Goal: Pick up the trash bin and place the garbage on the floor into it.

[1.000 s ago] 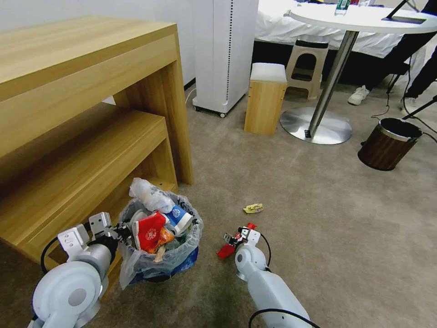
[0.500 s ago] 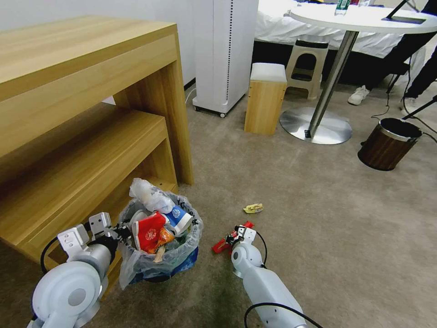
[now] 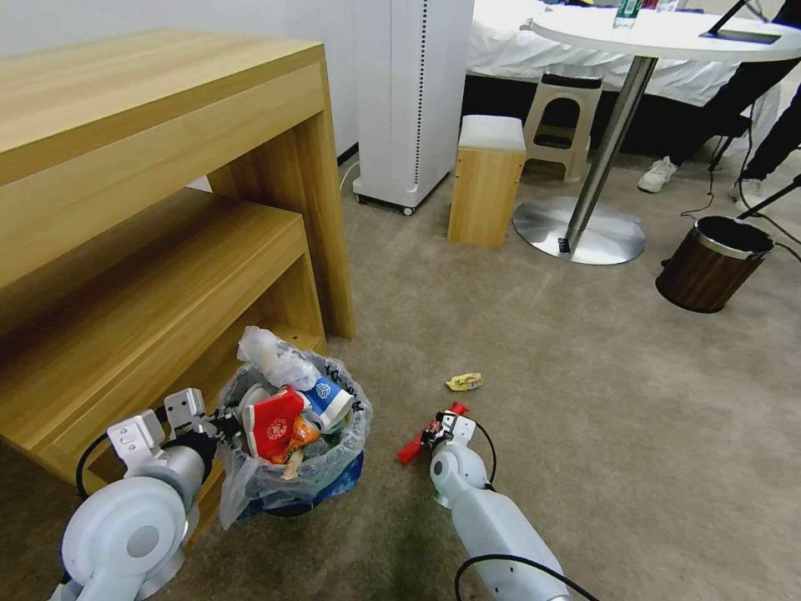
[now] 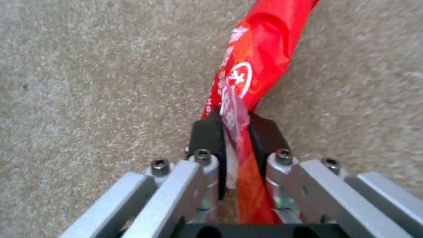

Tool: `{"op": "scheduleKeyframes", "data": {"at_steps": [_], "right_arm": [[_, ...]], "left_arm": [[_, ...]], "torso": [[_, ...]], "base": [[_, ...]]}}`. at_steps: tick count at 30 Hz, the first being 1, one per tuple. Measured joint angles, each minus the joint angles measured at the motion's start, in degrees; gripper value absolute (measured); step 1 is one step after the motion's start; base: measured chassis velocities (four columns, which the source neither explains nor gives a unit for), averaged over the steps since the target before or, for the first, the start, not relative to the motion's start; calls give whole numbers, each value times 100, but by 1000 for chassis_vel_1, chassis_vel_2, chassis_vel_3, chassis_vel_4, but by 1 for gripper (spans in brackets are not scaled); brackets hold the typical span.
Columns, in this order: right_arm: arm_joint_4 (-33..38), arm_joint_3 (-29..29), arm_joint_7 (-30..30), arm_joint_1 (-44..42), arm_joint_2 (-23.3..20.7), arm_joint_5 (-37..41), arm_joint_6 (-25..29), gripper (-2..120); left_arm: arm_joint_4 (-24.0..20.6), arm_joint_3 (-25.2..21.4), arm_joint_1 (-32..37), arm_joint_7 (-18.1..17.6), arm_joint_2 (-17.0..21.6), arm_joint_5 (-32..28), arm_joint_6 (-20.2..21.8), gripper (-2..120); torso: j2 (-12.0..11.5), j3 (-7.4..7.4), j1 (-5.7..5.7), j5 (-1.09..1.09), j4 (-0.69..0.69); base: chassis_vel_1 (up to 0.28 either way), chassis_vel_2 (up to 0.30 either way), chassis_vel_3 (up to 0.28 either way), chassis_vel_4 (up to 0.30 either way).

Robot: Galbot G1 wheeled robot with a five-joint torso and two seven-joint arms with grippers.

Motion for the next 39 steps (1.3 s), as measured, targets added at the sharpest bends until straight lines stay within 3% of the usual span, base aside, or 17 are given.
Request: {"op": "scheduleKeyframes", "data": {"at_steps": [8,11,20,26,32,35,37,39], "right_arm": [[367,-86,-42,-167,-223,-37,41,5],[1003,-191,-114,-390,-588,-17,129,0],[3126,-297,-553,-992,-1769,78,311,0],[3832,-281,-882,-1033,-2170,249,399,0],[4267,-446,-1852,-829,-2665,677,670,0],[4335,-684,-2920,-591,-2973,1077,682,0],[4326,-750,-3154,-530,-3021,1146,683,0],[4138,-1087,-4211,-148,-3173,1404,688,0]], "left_arm": [[13,34,-15,8,-8,2,0,2],[12,48,-23,8,1,2,-1,2],[70,159,-40,12,34,-4,-2,2],[121,190,-29,14,59,15,-2,2],[113,238,8,26,91,4,-1,2],[19,365,33,77,113,-45,-1,2],[-9,391,38,90,115,-53,0,2],[-195,546,62,142,114,-84,2,2]], "torso": [[0,0,0,1,0],[0,0,0,1,0],[0,0,0,1,-1],[0,0,0,1,-1],[0,0,0,1,0],[0,0,0,0,0],[0,0,0,0,0],[0,0,0,1,0]], "base": [[0,0,0,0],[0,0,0,0],[0,0,0,0],[0,0,0,0],[0,0,0,0],[0,0,0,0],[0,0,0,0],[0,0,0,0]]}}
